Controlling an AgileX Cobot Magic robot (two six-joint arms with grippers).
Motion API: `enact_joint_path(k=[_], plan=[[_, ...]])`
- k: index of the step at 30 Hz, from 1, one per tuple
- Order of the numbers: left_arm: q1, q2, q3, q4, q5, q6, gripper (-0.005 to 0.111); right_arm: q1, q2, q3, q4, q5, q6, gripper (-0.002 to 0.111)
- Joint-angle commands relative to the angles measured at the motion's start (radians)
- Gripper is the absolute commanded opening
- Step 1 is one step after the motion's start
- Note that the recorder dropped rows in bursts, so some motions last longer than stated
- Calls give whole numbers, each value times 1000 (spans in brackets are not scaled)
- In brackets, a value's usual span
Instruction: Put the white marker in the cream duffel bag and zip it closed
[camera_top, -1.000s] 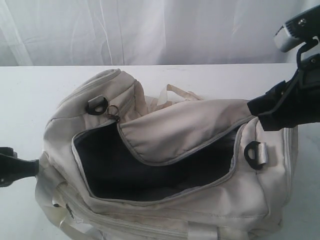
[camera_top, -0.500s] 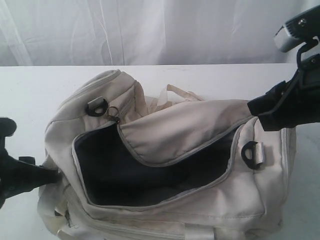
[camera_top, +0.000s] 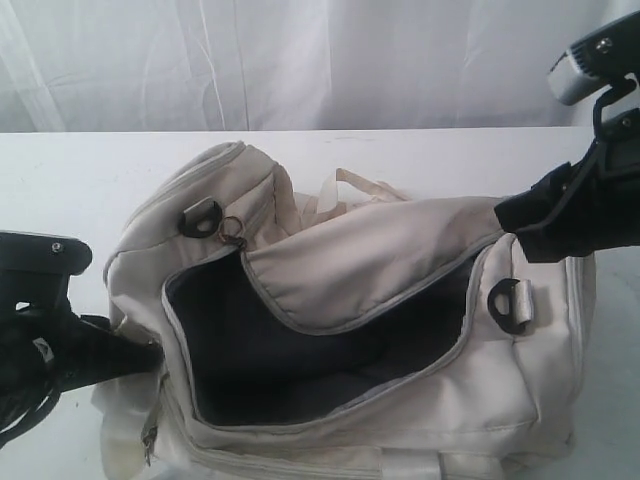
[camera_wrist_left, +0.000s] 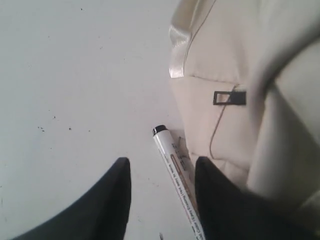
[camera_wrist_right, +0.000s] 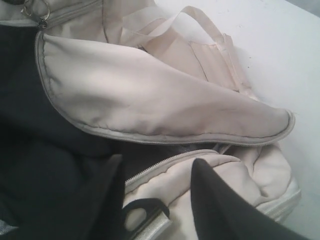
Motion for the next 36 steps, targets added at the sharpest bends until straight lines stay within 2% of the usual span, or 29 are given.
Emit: enact_joint_path(k=[1,3,6,10,12,13,15,17,22,29,33,36], plan=[[1,46,-1,-20,-21,-7,50,-3,-8,6,9,5,3,40],[1,49,-1,-38,-61,-7,50,-3,-8,6,9,7,3,40],[1,4,-8,25,-232,-2,50,-3,-8,6,9,9,3,40],[1,-91,-51,242,-639,60,50,-3,-8,6,9,35,3,40],[1,-144,-88,272,-862,96,50,-3,-8,6,9,45,1,40],[1,-173,-105,272,-951,138,50,-3,-8,6,9,49,-6,40],[1,-237,-140,272,-1028,181,50,-3,-8,6,9,49,-14,40],[1,-291,-161,272,-975,177,50,-3,-8,6,9,47,-16,40],[1,-387,-175,272,-636,175,50,-3,-8,6,9,52,-16,40],[1,-381,-140,255,-207,216,50,-3,-8,6,18,75,-16,40],[1,-356,-61,5,62,324,50,-3,-8,6,20,68,-16,40],[1,-345,-9,-150,135,327,50,-3,-8,6,24,59,-16,40]])
